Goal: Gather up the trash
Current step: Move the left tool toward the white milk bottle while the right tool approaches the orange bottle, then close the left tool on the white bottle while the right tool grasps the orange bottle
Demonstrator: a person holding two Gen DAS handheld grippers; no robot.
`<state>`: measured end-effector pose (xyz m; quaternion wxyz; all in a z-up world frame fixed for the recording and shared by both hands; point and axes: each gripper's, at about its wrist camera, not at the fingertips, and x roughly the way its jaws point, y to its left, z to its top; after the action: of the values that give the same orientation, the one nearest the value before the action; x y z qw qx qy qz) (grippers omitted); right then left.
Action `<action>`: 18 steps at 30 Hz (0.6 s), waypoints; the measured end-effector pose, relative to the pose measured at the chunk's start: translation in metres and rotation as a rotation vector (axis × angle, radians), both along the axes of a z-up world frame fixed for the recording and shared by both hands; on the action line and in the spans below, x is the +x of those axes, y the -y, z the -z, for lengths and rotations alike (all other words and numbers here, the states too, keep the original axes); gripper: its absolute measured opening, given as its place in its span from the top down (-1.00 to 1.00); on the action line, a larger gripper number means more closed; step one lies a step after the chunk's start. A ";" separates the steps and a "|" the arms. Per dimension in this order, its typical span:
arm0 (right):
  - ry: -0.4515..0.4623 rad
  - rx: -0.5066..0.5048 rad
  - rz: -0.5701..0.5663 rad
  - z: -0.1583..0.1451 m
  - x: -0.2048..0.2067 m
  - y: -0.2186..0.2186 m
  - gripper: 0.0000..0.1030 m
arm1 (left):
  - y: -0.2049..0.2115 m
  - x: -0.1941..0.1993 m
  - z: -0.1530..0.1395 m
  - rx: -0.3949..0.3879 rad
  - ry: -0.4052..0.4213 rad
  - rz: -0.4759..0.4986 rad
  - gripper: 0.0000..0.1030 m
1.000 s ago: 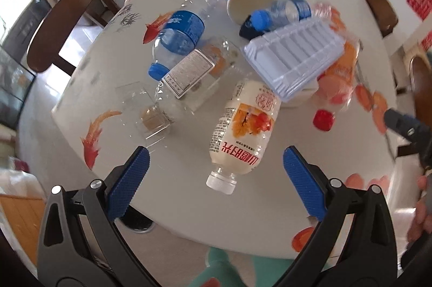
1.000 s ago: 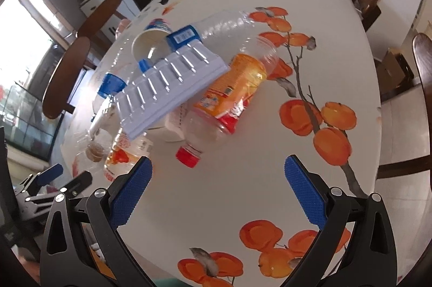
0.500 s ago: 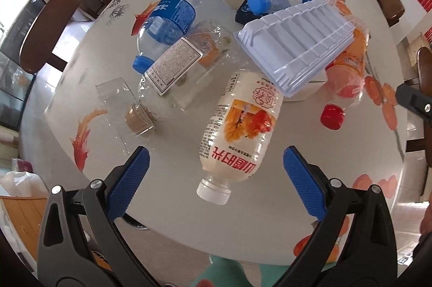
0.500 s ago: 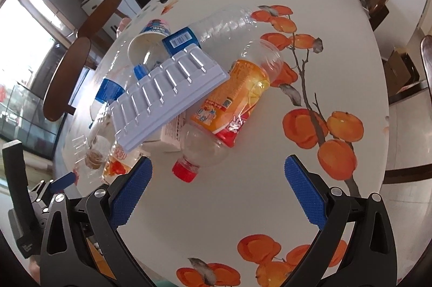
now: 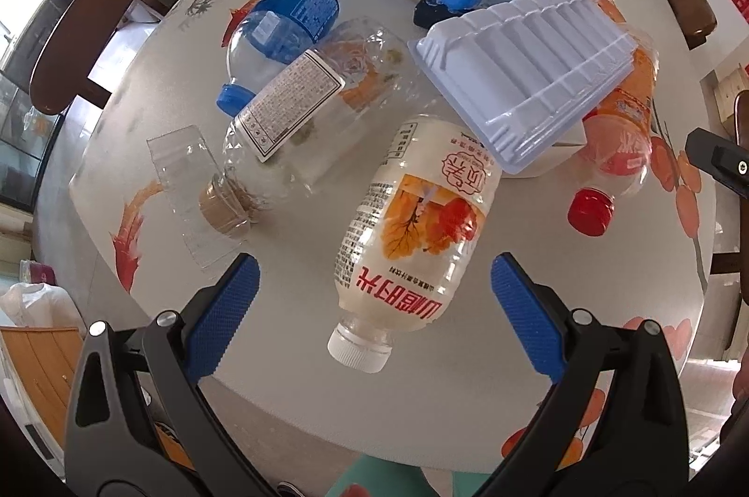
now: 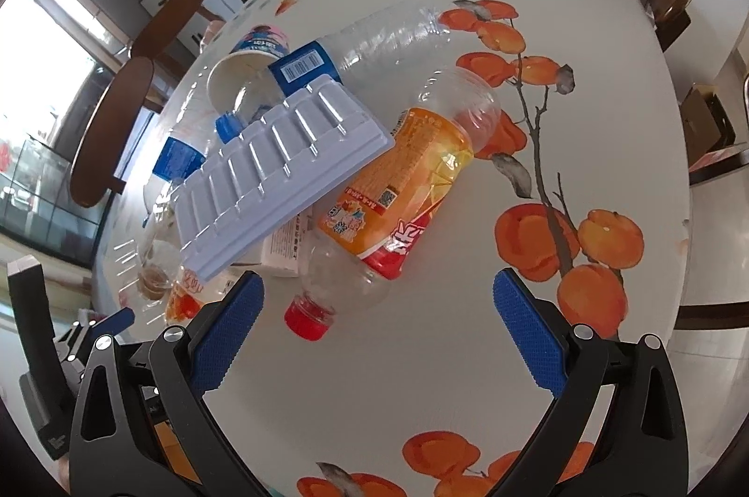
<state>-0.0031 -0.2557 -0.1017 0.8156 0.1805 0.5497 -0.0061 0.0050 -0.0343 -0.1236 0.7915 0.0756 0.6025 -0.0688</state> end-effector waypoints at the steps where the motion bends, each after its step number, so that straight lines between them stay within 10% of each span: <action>1: -0.003 0.000 -0.002 0.002 0.002 0.000 -0.89 | 0.000 0.001 0.001 -0.002 -0.004 -0.002 -0.87; 18: -0.088 0.033 0.040 0.041 0.036 0.005 -0.89 | 0.004 0.019 0.021 0.012 -0.041 -0.037 -0.87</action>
<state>0.0334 -0.2603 -0.1425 0.7874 0.2043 0.5812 -0.0213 0.0245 -0.0381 -0.1447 0.7797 0.0677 0.6203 -0.0524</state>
